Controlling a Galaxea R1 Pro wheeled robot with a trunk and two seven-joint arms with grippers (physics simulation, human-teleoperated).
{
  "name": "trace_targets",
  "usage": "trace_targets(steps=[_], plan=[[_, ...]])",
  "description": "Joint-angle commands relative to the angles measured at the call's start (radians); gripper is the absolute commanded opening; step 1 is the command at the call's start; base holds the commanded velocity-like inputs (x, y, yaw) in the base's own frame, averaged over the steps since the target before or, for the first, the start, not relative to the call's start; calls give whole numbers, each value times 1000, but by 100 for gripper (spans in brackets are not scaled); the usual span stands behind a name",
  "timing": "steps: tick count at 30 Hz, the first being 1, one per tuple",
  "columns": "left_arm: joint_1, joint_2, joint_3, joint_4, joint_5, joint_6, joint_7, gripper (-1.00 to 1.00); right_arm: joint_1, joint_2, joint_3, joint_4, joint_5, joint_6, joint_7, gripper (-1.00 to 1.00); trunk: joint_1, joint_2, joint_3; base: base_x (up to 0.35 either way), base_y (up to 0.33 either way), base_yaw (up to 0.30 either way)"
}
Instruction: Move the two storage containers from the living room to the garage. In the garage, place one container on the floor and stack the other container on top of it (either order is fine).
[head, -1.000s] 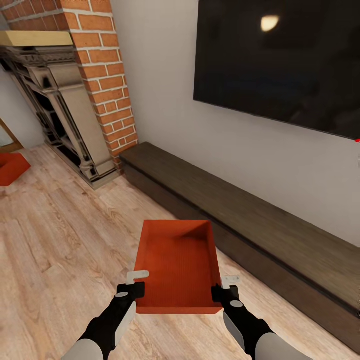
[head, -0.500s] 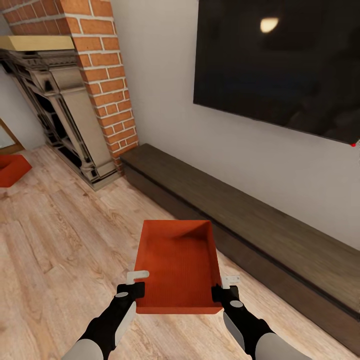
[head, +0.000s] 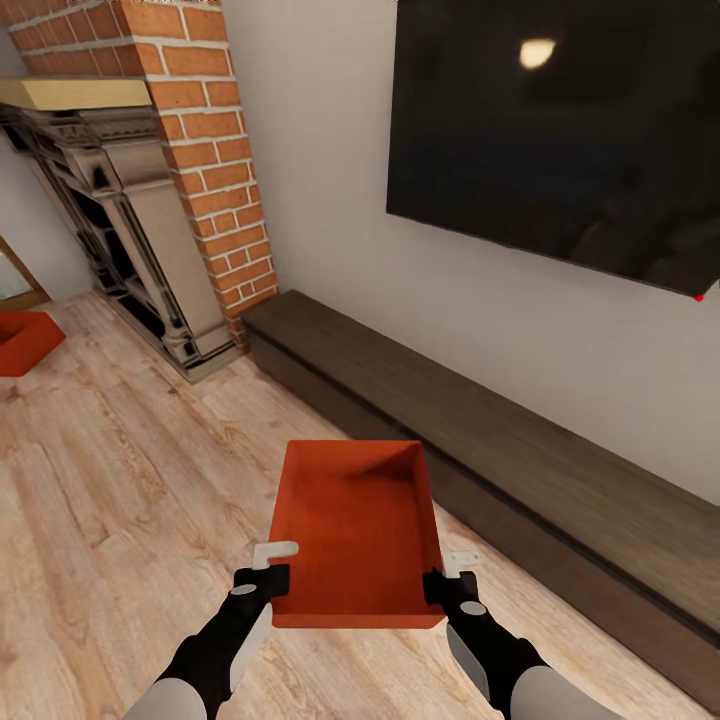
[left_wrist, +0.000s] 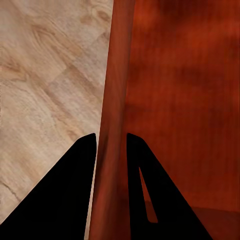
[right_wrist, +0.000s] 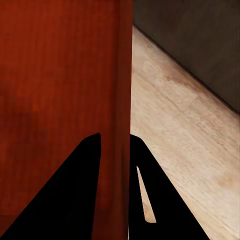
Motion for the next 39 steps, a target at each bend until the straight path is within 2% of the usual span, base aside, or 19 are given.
trace_targets(steps=[1, 23, 39], plan=[[0, 1, -7, -1, -5, 8, 36, -100, -1, 0, 11, -5, -9, -3, 3, -100, -4, 7, 2, 0, 0, 0], [0, 1, -7, -3, -5, 8, 36, -100, -1, 0, 12, -5, -9, 0, 1, -100, -88, 161, 71, 0, 0, 0], [0, 1, -6, -5, -7, 9, 36, -100, -1, 2, 14, -1, -15, 3, -8, -100, -88, 161, 71, 0, 0, 0]])
